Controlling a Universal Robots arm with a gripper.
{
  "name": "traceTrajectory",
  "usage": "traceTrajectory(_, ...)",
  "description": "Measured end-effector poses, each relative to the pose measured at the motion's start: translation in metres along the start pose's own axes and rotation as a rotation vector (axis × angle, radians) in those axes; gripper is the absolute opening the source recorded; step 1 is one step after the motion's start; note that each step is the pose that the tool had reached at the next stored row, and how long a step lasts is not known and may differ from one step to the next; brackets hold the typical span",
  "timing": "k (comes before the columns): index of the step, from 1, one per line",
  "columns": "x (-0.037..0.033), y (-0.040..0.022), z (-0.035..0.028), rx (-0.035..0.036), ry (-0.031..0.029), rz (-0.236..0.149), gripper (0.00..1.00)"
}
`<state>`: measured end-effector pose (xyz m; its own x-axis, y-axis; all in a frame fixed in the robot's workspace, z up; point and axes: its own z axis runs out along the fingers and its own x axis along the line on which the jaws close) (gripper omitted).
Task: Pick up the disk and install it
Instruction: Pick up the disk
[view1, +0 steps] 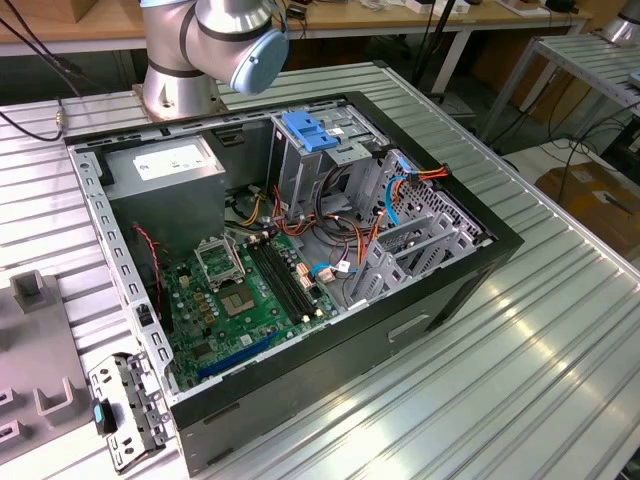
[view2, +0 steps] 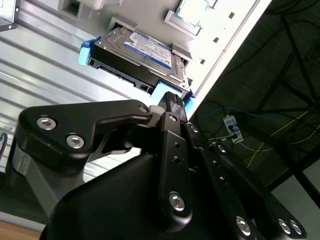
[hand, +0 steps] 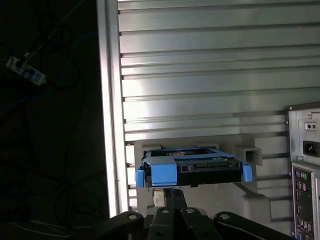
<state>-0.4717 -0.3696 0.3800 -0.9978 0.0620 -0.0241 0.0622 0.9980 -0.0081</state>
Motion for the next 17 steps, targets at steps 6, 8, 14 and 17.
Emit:
traceTrajectory(6,0.0,0.0,0.0,-0.0002,-0.0001,-0.01,0.11)
traceTrajectory(8,0.0,0.0,0.0,-0.0004,-0.0001,-0.015,0.11)
traceTrajectory(14,0.0,0.0,0.0,-0.0005,-0.0002,-0.023,0.11)
traceTrajectory(17,0.0,0.0,0.0,-0.0006,-0.0002,-0.026,0.11)
